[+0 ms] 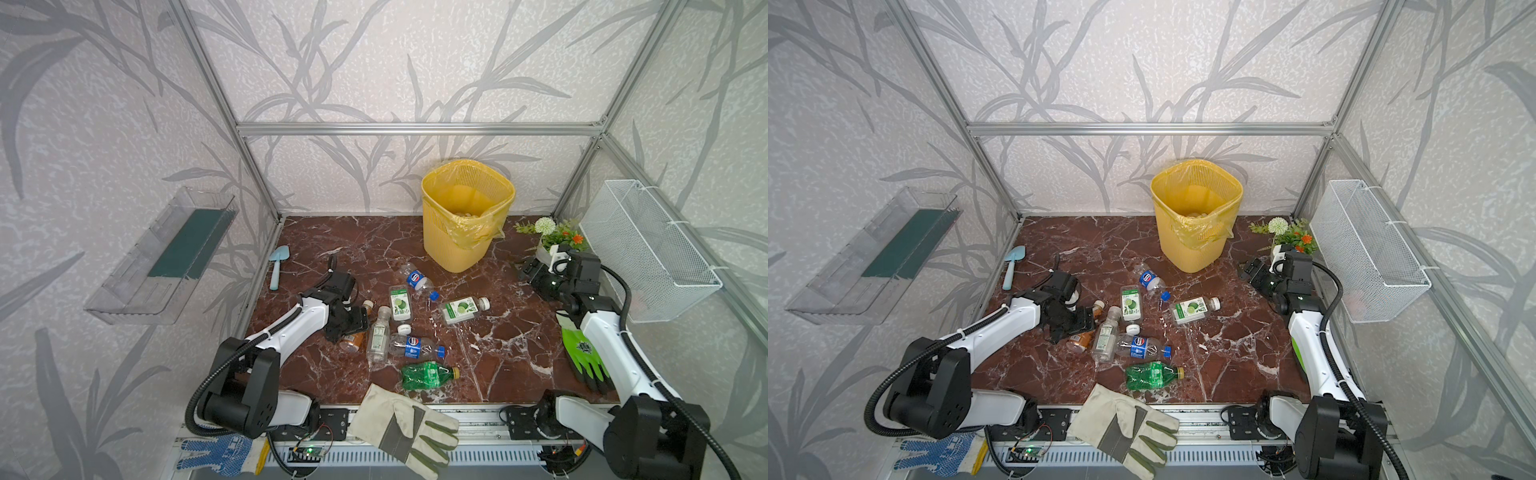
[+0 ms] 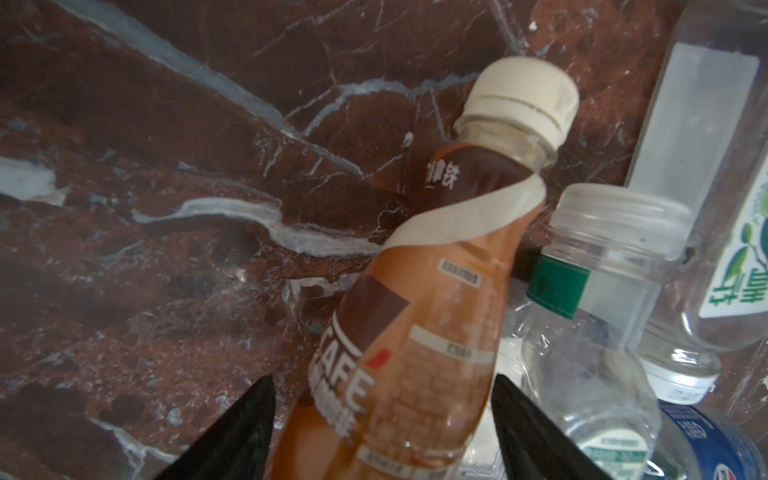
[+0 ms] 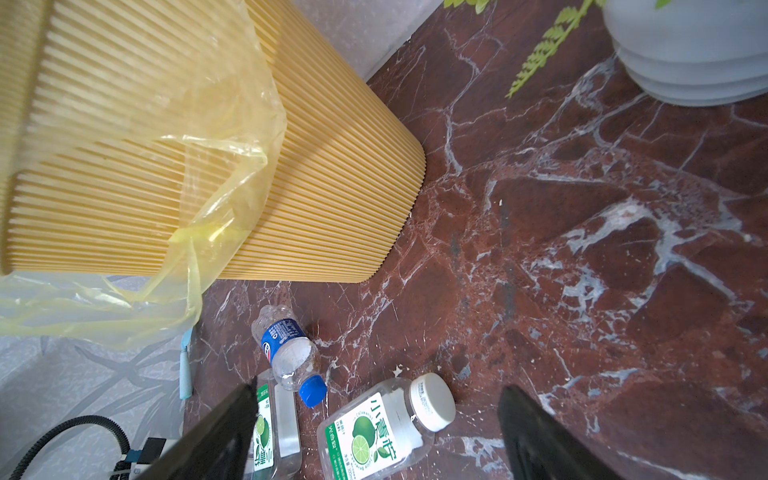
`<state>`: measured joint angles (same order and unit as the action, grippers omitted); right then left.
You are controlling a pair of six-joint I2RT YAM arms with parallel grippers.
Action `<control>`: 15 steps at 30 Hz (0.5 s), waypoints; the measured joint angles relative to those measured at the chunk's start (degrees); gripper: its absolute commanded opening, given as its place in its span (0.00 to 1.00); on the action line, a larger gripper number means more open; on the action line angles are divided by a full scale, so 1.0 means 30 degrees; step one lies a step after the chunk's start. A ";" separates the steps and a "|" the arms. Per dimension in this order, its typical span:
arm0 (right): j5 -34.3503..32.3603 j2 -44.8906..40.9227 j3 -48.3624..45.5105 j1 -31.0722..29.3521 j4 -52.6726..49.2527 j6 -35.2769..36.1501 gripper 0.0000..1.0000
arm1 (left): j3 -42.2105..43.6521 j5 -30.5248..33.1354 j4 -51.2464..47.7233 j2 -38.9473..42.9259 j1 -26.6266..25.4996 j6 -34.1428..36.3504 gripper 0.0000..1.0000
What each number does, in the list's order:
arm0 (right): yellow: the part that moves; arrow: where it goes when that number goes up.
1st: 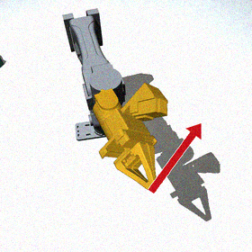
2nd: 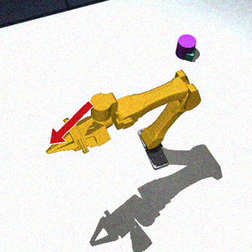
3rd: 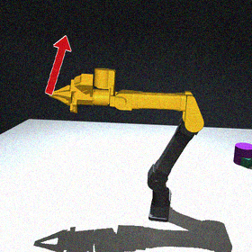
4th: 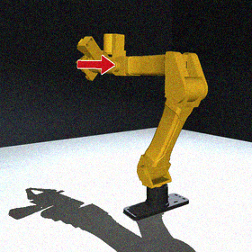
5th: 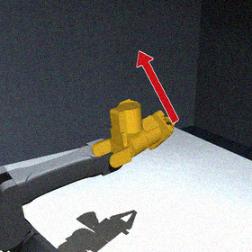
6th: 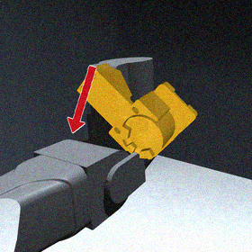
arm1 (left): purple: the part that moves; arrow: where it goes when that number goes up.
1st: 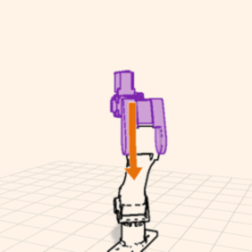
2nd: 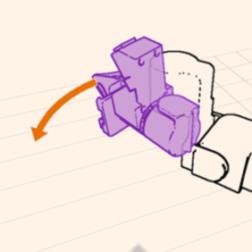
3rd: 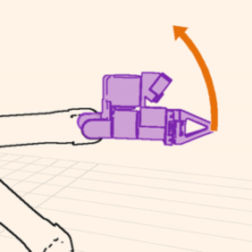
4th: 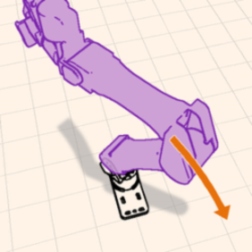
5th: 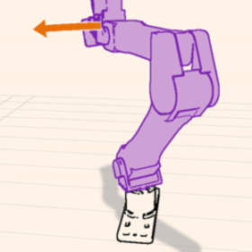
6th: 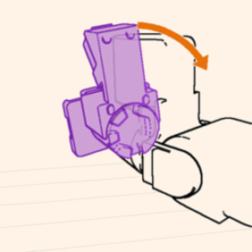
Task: Throw the plastic bottles in the bin
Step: 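Close the left gripper on the brown coffee bottle and lift it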
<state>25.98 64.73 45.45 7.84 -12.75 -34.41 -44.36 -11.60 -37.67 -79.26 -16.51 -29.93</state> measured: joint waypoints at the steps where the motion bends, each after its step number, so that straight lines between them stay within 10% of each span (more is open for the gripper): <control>1: 0.0000 0.0000 0.0000 -0.0007 0.0044 0.0007 0.90 | 0.0000 0.0015 0.0087 -0.0124 0.0000 -0.0029 0.74; 15: -0.0372 0.0000 -0.0036 -0.0138 0.0175 0.0306 0.89 | -0.0117 -0.0204 0.1071 -0.1472 -0.0022 -0.0058 0.51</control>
<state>24.86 64.73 45.34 7.42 -12.23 -33.50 -44.71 -12.21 -34.46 -83.68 -16.58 -30.11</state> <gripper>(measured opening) 0.895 0.574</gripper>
